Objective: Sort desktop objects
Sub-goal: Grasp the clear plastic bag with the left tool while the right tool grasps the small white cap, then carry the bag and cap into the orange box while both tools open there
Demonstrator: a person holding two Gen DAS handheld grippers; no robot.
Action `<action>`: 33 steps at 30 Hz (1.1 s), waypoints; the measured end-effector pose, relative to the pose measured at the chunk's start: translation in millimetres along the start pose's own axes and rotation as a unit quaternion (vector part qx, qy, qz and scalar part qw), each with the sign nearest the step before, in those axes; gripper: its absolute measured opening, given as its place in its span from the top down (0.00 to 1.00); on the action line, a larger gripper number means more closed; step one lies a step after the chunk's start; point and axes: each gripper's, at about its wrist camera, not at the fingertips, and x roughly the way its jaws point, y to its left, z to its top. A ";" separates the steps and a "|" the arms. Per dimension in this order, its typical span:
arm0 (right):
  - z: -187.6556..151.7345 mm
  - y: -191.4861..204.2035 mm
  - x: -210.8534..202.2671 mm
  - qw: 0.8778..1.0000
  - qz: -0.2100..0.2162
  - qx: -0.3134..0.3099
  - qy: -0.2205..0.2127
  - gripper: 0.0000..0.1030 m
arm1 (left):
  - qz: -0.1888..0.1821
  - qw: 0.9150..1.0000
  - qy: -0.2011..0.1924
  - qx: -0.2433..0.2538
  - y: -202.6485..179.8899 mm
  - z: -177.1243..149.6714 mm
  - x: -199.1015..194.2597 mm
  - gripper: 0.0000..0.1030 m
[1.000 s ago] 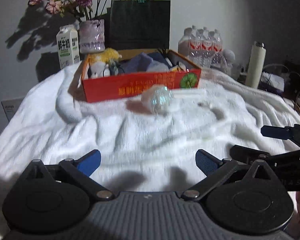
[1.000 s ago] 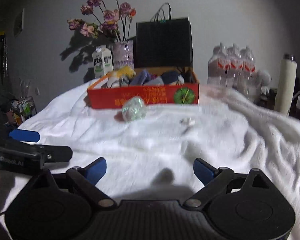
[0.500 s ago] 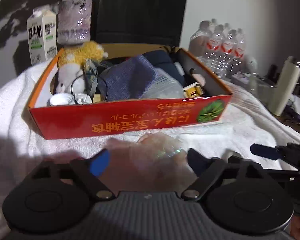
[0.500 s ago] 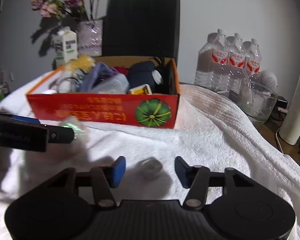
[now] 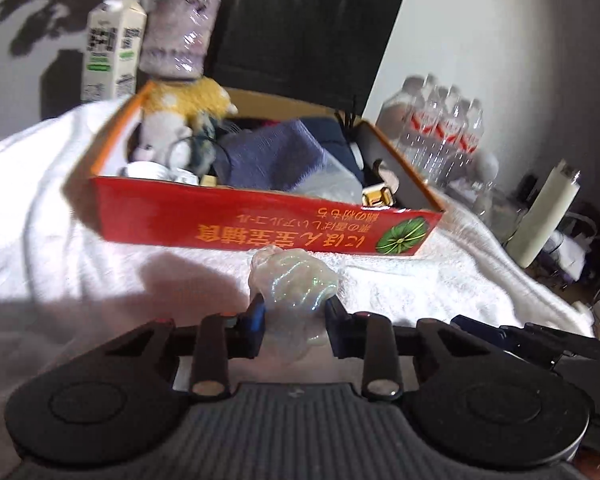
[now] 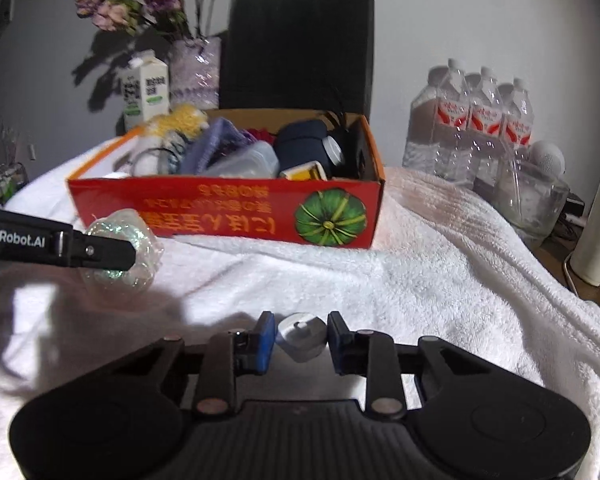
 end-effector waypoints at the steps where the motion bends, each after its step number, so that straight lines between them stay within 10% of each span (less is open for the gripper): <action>1: -0.7 4.6 -9.3 1.000 0.003 -0.002 -0.007 0.74 | 0.001 1.000 -0.001 -0.004 1.9 -2.8 -9.6 0.70; 23: -77.6 78.6 -164.3 0.997 0.041 -0.040 -0.051 0.74 | 0.027 0.999 -0.035 0.017 -13.0 -113.4 -150.4 0.70; 33: -66.6 70.5 -180.1 0.996 0.025 -0.039 -0.076 0.74 | 0.024 0.997 -0.065 0.027 -13.7 -93.4 -159.1 0.70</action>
